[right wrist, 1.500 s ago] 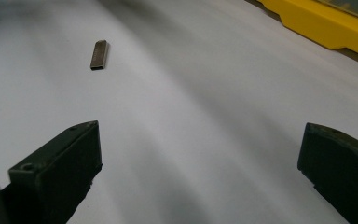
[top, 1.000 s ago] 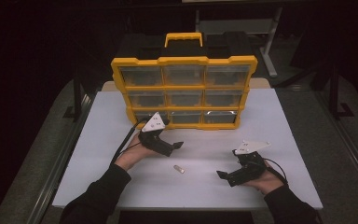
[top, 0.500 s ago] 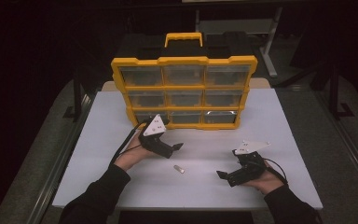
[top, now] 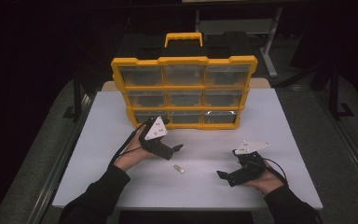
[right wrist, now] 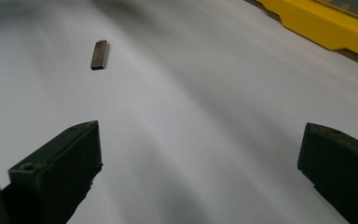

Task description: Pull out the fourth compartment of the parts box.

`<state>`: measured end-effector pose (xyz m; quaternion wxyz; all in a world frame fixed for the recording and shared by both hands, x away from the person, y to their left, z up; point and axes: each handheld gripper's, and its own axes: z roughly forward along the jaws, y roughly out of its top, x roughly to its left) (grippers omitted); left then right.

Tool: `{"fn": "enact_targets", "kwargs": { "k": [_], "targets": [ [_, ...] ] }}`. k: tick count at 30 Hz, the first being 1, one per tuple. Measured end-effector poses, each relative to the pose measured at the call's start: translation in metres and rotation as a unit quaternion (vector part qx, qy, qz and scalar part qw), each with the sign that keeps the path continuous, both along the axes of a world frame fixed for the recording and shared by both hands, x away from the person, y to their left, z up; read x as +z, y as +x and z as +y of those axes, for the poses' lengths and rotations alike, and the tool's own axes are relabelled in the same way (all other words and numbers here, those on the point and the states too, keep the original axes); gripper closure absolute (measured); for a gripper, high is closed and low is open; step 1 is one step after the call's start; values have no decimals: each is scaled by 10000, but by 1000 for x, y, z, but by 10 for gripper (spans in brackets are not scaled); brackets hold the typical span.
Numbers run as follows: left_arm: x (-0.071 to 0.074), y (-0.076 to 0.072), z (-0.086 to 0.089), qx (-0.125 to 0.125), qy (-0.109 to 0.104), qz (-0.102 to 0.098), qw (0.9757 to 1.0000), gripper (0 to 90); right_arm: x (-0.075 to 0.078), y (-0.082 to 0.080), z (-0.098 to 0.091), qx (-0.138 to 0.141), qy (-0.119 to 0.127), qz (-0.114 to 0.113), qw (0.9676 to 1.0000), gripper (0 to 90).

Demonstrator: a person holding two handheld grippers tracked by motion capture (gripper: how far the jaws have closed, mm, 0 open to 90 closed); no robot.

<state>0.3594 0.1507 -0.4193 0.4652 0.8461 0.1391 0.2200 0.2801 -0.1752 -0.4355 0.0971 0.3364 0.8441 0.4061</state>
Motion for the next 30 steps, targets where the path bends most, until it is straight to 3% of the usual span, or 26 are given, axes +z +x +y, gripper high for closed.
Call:
{"fn": "enact_targets", "kwargs": {
  "k": [30],
  "targets": [
    [1,-5,-1,-55,173,-501,9986,1,0,0,0,10,-7,5,10000,0]
  ]
}}
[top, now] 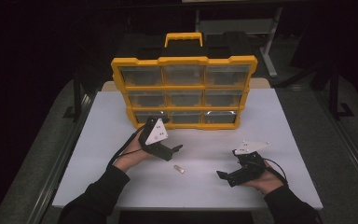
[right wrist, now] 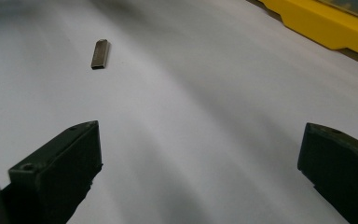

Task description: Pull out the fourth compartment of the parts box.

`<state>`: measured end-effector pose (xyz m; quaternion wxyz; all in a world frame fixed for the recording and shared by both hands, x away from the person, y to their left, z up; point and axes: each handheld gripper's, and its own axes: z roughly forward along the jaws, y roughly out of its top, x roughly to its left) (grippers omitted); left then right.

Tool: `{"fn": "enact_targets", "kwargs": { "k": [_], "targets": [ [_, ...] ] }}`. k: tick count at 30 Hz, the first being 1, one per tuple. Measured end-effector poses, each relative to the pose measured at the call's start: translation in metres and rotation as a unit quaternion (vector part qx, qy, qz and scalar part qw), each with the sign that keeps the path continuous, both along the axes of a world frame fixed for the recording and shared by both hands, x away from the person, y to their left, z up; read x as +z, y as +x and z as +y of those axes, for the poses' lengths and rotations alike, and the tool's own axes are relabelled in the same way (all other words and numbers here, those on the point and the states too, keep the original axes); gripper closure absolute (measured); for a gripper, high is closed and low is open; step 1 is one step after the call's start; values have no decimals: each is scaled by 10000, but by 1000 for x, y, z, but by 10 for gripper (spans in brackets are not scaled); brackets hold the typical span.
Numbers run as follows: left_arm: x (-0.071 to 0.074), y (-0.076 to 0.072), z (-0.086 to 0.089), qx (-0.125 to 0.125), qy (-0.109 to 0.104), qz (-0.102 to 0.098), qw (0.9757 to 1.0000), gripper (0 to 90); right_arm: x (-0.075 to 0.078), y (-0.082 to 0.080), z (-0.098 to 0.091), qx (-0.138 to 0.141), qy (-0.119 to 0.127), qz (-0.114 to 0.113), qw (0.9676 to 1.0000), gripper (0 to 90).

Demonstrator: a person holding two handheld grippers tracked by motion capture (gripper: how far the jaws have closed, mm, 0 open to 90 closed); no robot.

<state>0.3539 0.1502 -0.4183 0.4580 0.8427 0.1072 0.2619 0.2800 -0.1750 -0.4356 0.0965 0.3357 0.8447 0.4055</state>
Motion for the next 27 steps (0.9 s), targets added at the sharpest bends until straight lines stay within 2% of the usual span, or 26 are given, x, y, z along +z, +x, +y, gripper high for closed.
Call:
{"fn": "enact_targets", "kwargs": {
  "k": [27],
  "targets": [
    [1,-5,-1,-19,178,-487,9987,1,0,0,0,1,10,1,10000,0]
  ]
}}
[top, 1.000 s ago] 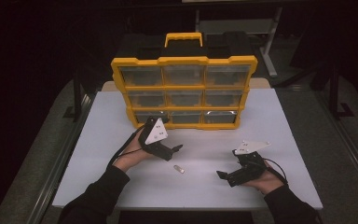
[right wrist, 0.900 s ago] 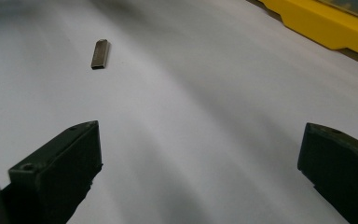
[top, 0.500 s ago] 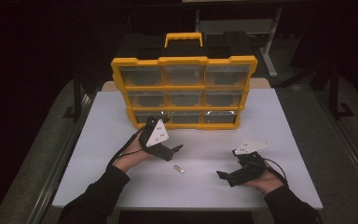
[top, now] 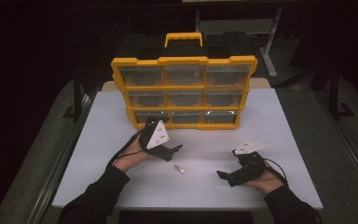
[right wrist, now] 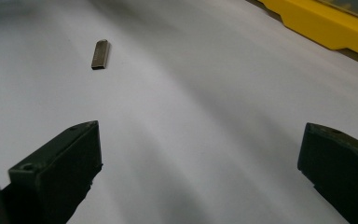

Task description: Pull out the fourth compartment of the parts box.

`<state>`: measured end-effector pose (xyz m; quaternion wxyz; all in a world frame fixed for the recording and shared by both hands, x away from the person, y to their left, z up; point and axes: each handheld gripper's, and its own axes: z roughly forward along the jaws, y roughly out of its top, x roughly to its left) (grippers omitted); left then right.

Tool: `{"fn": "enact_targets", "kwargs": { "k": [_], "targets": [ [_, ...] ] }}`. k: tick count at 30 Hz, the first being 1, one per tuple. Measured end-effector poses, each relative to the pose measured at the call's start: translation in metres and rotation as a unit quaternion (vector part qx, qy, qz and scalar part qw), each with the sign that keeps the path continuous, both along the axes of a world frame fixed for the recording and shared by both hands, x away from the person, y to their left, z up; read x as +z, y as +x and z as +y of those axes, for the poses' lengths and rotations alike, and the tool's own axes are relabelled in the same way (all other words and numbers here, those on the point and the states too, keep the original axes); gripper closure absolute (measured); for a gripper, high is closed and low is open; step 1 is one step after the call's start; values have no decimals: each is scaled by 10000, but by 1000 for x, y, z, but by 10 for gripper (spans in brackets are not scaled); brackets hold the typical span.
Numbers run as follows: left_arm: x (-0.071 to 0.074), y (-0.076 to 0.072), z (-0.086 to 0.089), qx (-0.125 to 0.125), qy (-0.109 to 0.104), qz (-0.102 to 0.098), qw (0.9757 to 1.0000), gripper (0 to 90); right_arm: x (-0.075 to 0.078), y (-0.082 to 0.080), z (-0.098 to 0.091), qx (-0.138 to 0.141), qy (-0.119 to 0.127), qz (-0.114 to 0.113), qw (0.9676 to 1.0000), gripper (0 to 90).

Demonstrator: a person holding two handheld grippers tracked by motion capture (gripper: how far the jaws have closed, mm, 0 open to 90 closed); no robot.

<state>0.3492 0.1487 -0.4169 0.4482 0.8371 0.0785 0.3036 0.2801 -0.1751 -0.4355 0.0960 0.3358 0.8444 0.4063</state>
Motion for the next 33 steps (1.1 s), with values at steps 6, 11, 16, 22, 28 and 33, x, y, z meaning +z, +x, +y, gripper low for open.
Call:
{"fn": "enact_targets", "kwargs": {
  "k": [6,11,16,22,28,33],
  "targets": [
    [0,-2,-1,50,113,-186,9997,1,0,0,0,-2,3,1,10000,0],
    [0,-3,-1,50,159,-301,9994,1,0,0,0,-2,2,2,10000,0],
    [-1,-3,-2,60,235,-380,9990,1,0,0,0,-4,2,1,10000,0],
    [-1,-5,-2,66,318,-499,9982,1,0,0,0,-3,-4,2,10000,0],
    [-2,-6,-2,61,405,-607,9973,1,0,0,0,-1,-3,1,10000,0],
    [-1,-6,-2,81,416,-707,9966,1,0,0,0,-6,1,-1,10000,0]
  ]
}}
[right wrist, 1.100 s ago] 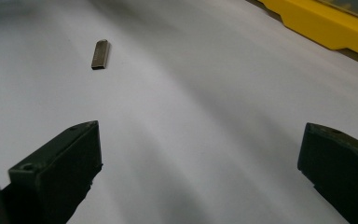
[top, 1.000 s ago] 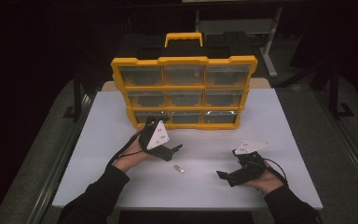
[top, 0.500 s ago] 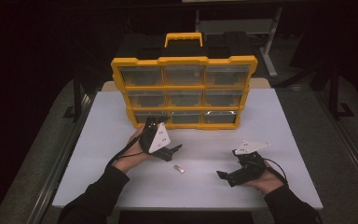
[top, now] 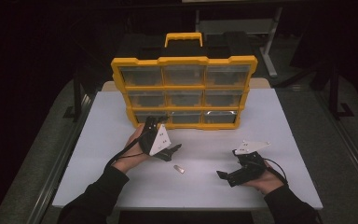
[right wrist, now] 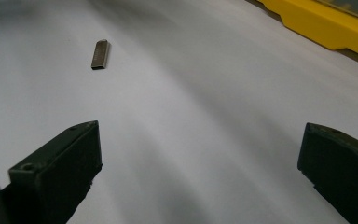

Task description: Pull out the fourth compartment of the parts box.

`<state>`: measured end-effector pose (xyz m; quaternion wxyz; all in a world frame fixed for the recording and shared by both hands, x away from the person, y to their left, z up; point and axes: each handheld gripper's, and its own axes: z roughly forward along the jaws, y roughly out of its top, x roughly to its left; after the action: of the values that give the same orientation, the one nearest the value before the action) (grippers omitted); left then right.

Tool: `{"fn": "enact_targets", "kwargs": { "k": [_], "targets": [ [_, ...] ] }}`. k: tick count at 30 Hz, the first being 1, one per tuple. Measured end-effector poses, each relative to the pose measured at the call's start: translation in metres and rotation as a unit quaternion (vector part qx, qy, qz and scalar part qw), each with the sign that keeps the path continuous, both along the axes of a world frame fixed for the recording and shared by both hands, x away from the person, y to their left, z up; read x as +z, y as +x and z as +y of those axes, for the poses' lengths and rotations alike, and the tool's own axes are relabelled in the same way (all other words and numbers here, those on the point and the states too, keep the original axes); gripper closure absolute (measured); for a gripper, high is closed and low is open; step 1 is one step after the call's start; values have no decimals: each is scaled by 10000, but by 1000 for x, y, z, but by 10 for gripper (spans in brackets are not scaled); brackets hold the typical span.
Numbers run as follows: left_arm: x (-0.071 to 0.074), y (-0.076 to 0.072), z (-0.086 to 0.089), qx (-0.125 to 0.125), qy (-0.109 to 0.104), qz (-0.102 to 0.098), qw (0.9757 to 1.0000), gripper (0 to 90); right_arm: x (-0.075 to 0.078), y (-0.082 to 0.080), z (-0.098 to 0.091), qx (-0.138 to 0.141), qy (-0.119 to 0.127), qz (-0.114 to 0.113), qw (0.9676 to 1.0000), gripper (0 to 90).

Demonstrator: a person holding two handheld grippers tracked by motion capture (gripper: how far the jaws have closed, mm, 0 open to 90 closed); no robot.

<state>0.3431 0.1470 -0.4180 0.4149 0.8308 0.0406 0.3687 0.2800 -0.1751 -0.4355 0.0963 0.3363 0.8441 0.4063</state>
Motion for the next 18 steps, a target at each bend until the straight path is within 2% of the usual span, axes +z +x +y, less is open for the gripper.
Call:
{"fn": "enact_targets", "kwargs": {
  "k": [18],
  "targets": [
    [1,-3,0,21,184,-370,9991,1,0,0,0,6,-8,-6,10000,0]
  ]
}}
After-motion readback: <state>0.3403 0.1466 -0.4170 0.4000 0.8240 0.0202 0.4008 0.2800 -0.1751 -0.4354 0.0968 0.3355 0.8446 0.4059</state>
